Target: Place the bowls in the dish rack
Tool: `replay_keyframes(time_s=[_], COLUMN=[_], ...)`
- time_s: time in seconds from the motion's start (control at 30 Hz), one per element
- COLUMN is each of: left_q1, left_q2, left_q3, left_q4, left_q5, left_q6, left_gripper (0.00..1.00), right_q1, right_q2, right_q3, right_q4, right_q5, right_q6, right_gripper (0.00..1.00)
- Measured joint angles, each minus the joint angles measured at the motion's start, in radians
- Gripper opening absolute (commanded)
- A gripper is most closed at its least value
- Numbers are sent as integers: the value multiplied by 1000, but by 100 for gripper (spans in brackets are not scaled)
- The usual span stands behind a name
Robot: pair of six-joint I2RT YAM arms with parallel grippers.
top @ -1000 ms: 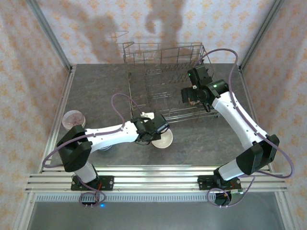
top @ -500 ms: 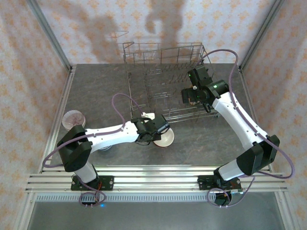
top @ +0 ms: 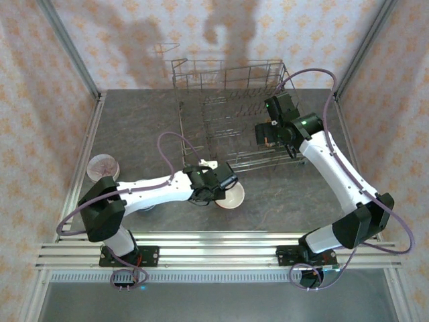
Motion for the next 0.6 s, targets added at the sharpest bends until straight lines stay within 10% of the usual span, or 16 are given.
replay_keyframes(time_s=[0.6], left_q1=[-13], left_q2=[-126], left_q3=[54], left_q4=[-93], left_q5=[-5], left_q6=[90], left_gripper=[0], right_q1=[0], right_q2=[-31], right_q3=[0], right_q4=[-46], right_q5=[2], right_q6=[0], right_gripper=[95])
